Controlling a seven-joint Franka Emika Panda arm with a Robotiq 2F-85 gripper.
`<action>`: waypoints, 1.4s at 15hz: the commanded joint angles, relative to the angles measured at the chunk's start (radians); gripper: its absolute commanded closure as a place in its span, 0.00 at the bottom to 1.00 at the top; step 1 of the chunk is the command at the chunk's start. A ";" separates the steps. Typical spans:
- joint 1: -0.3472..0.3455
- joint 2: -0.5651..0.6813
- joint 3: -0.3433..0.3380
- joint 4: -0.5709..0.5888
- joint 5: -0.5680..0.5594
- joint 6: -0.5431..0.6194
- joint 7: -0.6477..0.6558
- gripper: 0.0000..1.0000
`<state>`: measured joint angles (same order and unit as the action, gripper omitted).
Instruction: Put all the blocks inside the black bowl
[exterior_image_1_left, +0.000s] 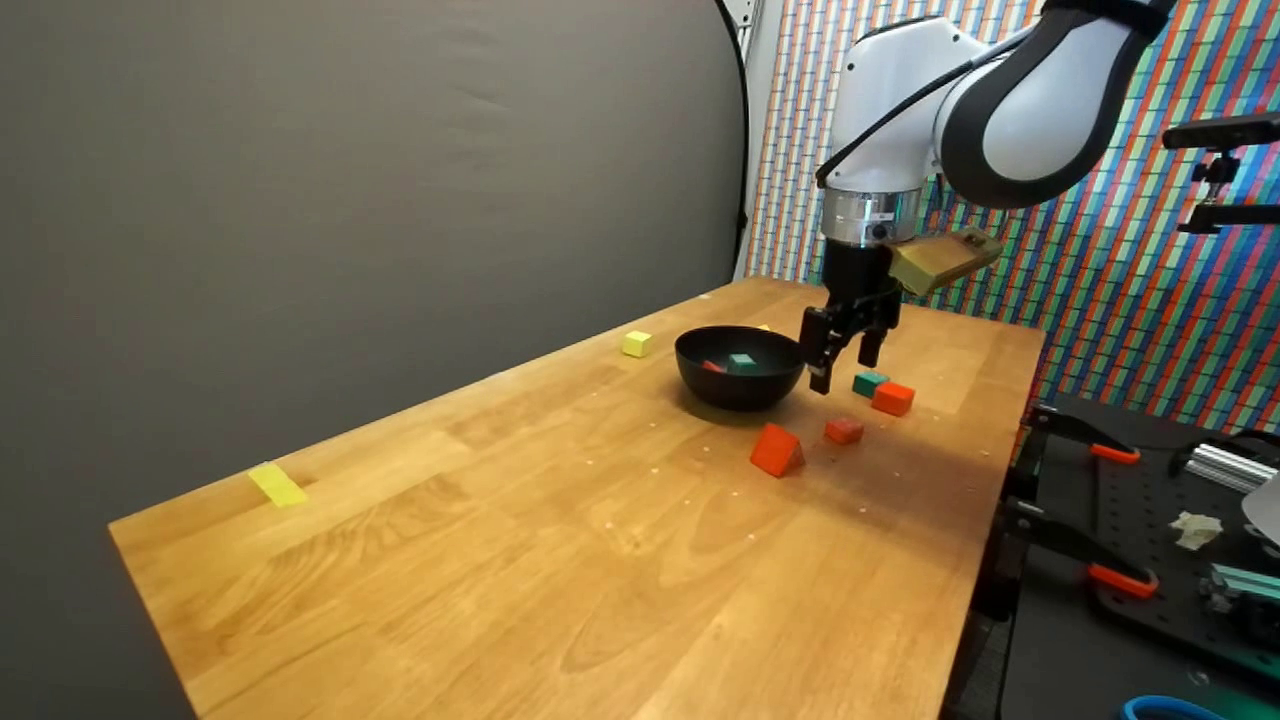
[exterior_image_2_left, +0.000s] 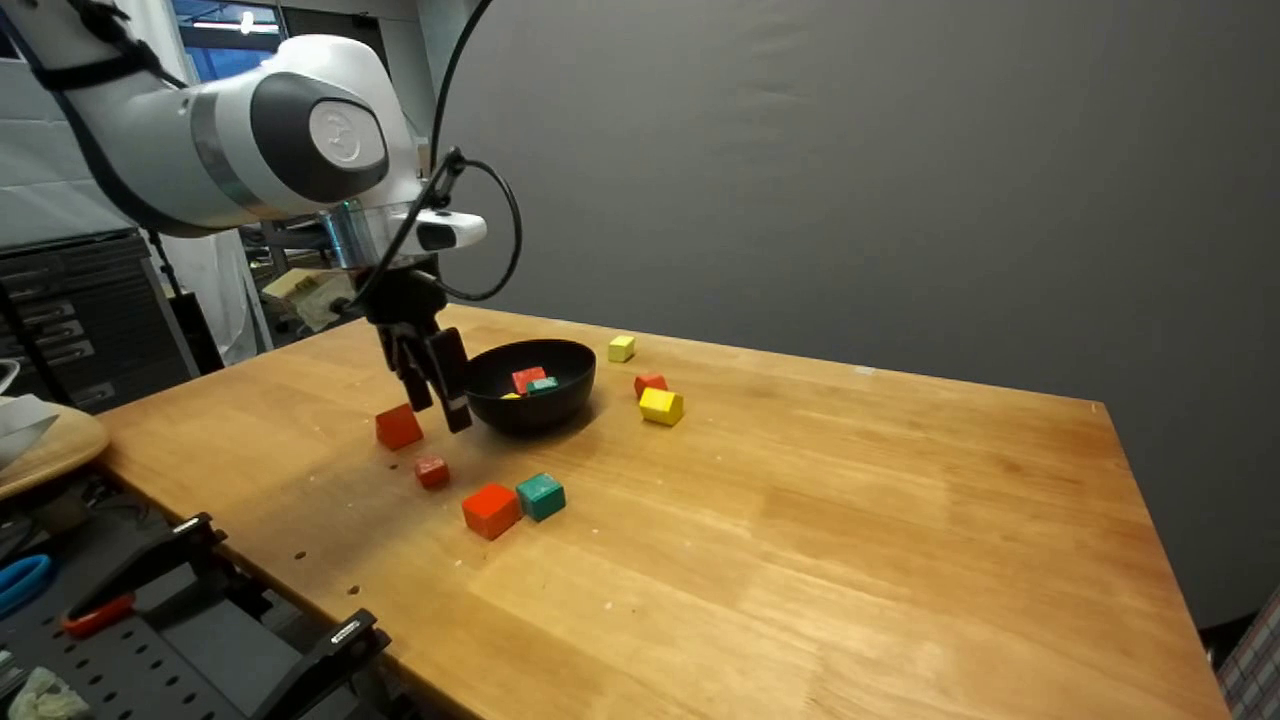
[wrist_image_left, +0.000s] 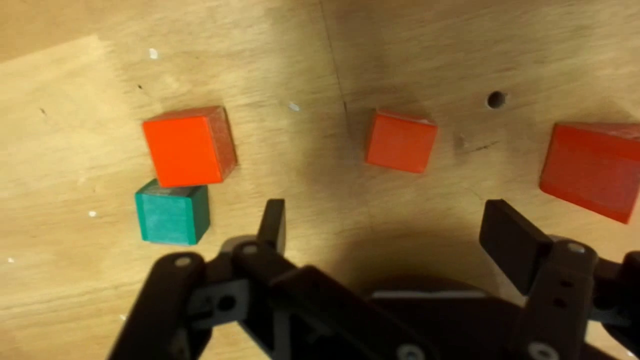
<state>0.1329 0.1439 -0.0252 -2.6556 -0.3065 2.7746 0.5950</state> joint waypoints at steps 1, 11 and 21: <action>0.005 0.058 -0.007 0.016 0.015 0.017 -0.046 0.00; -0.048 0.190 0.065 0.031 0.353 0.091 -0.291 0.51; 0.111 -0.072 -0.125 -0.034 0.130 0.056 -0.113 0.82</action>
<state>0.1322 0.2537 -0.0272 -2.6366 -0.0047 2.8426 0.3496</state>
